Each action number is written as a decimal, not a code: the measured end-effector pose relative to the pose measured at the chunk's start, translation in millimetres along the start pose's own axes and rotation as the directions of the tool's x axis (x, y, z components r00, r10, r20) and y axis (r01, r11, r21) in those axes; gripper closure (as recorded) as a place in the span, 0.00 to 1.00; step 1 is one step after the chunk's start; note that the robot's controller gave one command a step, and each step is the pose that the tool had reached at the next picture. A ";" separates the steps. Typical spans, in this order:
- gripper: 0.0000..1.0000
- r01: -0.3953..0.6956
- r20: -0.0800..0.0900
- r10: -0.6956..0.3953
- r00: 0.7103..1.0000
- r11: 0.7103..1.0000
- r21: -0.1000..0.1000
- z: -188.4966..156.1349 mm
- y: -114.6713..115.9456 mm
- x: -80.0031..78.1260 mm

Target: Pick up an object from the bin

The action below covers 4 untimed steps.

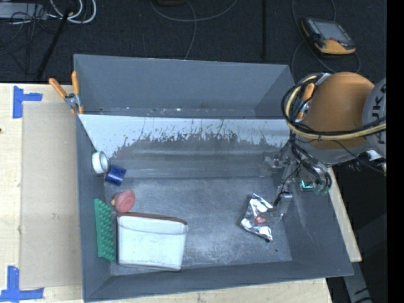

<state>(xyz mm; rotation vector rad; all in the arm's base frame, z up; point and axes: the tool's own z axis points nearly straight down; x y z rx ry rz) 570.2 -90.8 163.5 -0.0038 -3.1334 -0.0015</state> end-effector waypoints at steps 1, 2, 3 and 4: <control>0.00 0.686 0.003 -0.686 0.727 0.727 0.002 95.4 -30.9 -19.1; 0.00 0.864 0.005 -0.864 0.503 0.503 0.006 63.3 17.7 -5.9; 0.00 0.967 0.003 -0.967 0.254 0.254 0.008 58.5 -3.0 -9.4; 0.00 0.995 0.002 -0.995 -0.104 -0.104 0.005 95.2 7.3 -20.7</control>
Offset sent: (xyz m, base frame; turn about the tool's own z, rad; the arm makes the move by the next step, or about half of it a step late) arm 0.0189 -0.0316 -0.0935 -0.7571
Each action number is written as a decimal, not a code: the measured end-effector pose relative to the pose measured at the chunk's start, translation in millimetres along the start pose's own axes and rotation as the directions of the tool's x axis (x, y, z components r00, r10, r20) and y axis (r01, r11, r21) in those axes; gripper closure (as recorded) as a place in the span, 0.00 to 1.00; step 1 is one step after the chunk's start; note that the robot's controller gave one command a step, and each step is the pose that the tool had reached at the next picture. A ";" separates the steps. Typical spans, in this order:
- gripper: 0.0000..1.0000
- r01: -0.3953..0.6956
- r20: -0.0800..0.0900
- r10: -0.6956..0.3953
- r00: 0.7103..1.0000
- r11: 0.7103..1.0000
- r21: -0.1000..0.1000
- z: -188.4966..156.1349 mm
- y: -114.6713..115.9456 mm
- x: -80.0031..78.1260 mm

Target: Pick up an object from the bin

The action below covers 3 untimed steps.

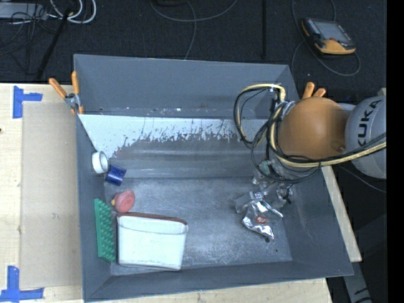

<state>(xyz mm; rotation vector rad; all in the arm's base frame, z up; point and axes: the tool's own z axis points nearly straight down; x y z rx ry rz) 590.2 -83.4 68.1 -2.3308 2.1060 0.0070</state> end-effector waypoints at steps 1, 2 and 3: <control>0.00 0.330 0.001 -0.330 0.944 0.944 -0.003 -0.6 27.9 4.0; 1.00 0.326 0.000 -0.326 0.946 0.946 0.000 -1.3 27.3 4.7; 1.00 0.318 -0.005 -0.318 0.948 0.948 0.006 -67.6 25.7 3.4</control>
Offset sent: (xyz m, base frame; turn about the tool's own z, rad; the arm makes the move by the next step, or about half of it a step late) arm -0.0263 -0.0083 0.0019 -0.3410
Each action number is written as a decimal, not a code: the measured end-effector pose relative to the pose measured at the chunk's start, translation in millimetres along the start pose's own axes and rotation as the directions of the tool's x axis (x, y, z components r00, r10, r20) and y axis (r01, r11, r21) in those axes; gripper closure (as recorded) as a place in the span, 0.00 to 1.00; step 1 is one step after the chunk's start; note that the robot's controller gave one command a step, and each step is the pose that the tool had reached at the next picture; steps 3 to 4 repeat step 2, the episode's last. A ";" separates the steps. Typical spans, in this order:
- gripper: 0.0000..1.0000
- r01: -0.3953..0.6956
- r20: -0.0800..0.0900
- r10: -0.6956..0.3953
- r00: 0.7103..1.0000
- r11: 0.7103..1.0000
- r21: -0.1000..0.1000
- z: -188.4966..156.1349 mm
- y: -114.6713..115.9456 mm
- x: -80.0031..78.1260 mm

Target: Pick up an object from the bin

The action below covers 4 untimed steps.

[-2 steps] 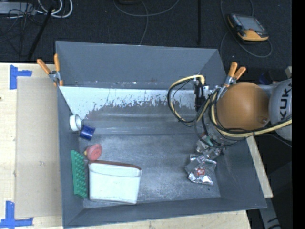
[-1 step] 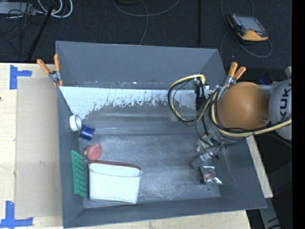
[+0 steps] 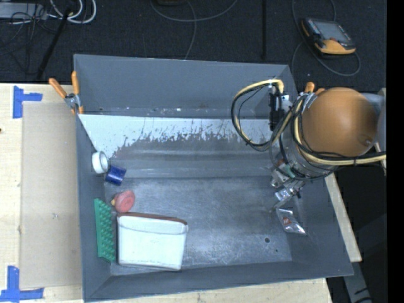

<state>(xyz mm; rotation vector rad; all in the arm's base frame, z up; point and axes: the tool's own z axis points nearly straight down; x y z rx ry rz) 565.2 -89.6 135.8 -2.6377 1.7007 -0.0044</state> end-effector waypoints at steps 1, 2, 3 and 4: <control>1.00 -0.007 0.001 0.007 1.000 1.000 -0.002 -42.6 -1.3 -0.6; 1.00 -0.017 0.003 0.017 1.000 1.000 -0.004 -56.3 -2.3 -1.5; 1.00 -0.017 0.003 0.017 1.000 1.000 -0.004 -56.3 -2.3 -1.5; 1.00 -0.017 0.003 0.017 1.000 1.000 -0.004 -56.3 -2.3 -1.5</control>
Offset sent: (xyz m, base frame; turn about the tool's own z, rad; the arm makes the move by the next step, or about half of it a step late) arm -0.0001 -0.0002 0.0409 0.0000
